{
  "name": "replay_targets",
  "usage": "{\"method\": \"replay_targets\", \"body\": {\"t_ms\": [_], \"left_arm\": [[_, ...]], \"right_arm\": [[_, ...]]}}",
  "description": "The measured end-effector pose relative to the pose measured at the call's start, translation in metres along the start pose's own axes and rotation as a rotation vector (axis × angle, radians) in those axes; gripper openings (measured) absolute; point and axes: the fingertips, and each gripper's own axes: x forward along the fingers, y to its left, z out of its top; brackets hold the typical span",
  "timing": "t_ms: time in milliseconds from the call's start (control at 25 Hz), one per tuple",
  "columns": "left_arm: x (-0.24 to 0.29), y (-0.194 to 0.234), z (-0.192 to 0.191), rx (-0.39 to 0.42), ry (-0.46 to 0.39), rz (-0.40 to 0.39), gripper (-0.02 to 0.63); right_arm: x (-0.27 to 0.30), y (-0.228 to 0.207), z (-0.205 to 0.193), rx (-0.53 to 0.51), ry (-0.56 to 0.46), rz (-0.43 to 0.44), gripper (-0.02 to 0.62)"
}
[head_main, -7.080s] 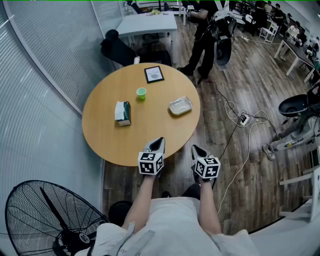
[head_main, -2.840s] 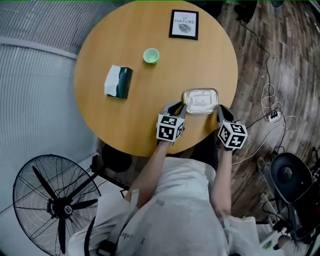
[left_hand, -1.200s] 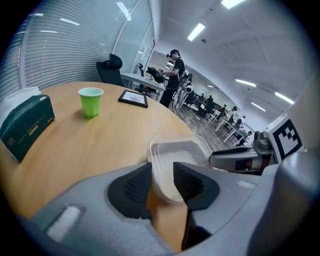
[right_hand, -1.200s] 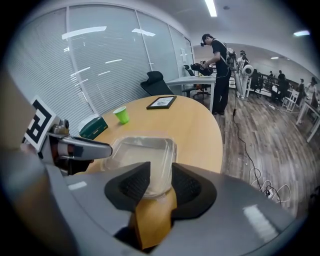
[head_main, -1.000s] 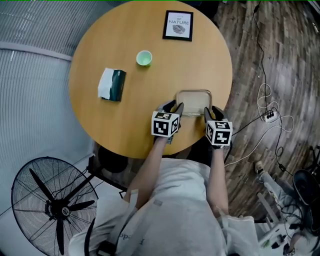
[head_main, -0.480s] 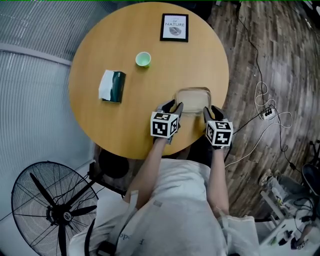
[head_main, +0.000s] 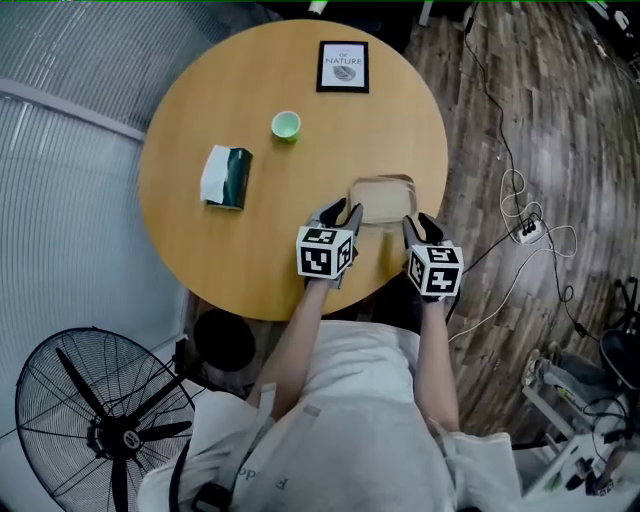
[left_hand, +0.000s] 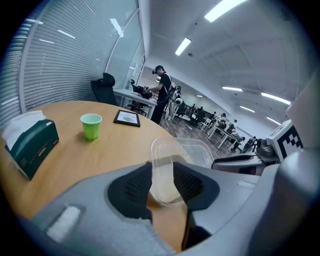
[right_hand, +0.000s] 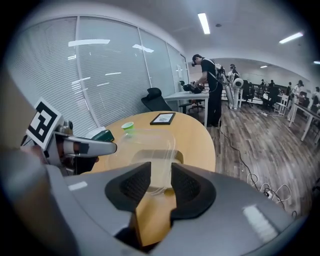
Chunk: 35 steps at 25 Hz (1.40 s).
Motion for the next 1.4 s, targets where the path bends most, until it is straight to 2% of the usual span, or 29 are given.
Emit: {"method": "replay_targets", "body": {"t_ms": [240, 640, 800, 1120, 1400], "left_arm": [[-0.012, -0.011, 0.015, -0.004, -0.061, 0.044, 0.140], [-0.038, -0.072, 0.020, 0.004, -0.158, 0.113, 0.140], [-0.057, -0.093, 0.012, 0.007, -0.186, 0.145, 0.140], [-0.096, -0.113, 0.008, 0.008, -0.249, 0.212, 0.138], [-0.118, -0.121, 0.006, 0.011, -0.299, 0.231, 0.138]], "right_arm": [[-0.014, 0.001, 0.011, -0.036, -0.036, 0.038, 0.124], [-0.077, -0.019, 0.019, -0.049, -0.130, 0.088, 0.126], [-0.101, -0.021, 0.010, -0.053, -0.158, 0.129, 0.124], [-0.127, -0.009, 0.007, -0.074, -0.199, 0.199, 0.124], [-0.143, 0.000, 0.010, -0.094, -0.248, 0.218, 0.124]]}}
